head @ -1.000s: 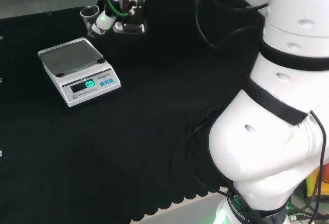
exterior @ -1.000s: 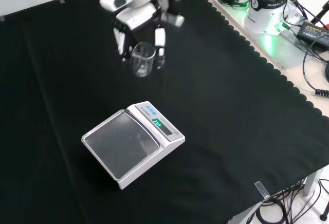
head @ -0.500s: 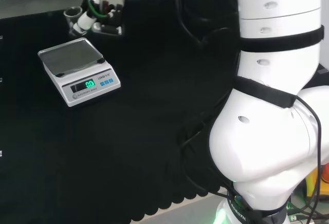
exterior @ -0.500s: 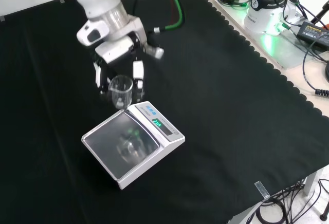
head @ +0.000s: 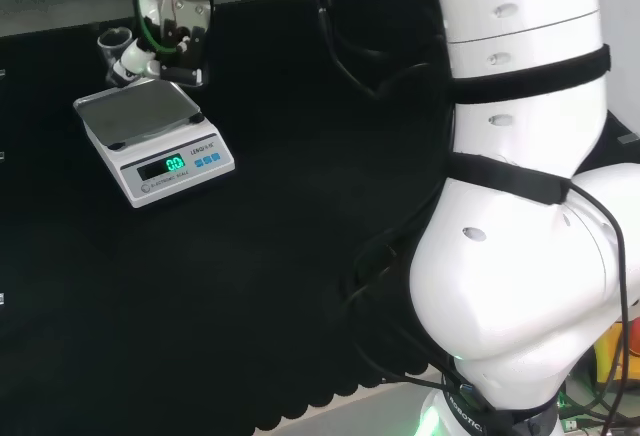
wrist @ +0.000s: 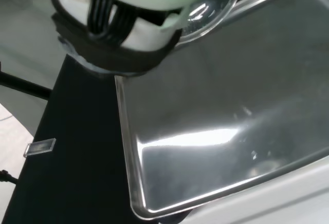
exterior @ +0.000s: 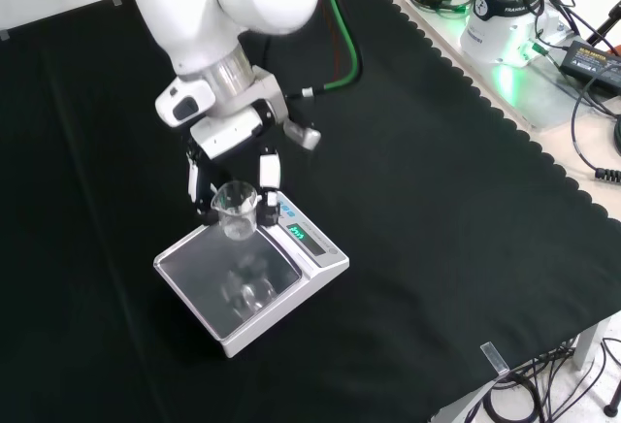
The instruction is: Put the beaker on the electronic balance.
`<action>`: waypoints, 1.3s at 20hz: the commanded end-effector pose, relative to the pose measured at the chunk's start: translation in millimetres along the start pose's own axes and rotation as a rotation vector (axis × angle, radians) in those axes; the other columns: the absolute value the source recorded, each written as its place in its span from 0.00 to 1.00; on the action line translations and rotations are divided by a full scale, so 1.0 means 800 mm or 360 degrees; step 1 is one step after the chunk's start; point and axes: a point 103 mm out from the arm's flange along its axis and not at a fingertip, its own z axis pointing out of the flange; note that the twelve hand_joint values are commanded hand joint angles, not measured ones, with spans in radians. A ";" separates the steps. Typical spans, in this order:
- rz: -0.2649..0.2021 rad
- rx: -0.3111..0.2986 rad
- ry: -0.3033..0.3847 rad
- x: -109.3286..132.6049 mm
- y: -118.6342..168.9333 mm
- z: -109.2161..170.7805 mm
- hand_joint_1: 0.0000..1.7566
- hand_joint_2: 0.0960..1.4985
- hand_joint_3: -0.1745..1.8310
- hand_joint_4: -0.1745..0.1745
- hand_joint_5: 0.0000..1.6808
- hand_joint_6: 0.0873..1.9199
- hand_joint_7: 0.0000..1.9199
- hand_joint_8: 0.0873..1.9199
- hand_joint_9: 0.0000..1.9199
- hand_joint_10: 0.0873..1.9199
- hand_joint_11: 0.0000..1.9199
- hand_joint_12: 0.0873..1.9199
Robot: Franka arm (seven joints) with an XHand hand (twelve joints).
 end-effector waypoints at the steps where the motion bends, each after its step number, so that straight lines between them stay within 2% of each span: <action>1: 0.0051 0.0064 0.0013 0.022 0.029 0.063 0.69 0.36 0.47 0.00 0.77 0.33 0.88 0.23 0.93 0.10 0.70 0.44; 5: 0.0066 0.0083 0.0021 0.024 0.039 0.077 0.69 0.36 0.47 0.00 0.77 0.33 0.88 0.23 0.94 0.10 0.70 0.44; 18: 0.0155 0.0112 0.0027 -0.022 0.045 0.079 0.69 0.36 0.47 0.00 0.77 0.33 0.88 0.23 0.94 0.10 0.70 0.45; 26: 0.0178 0.0072 0.0063 -0.035 0.041 0.092 0.69 0.36 0.47 0.00 0.77 0.33 0.88 0.23 0.94 0.10 0.70 0.45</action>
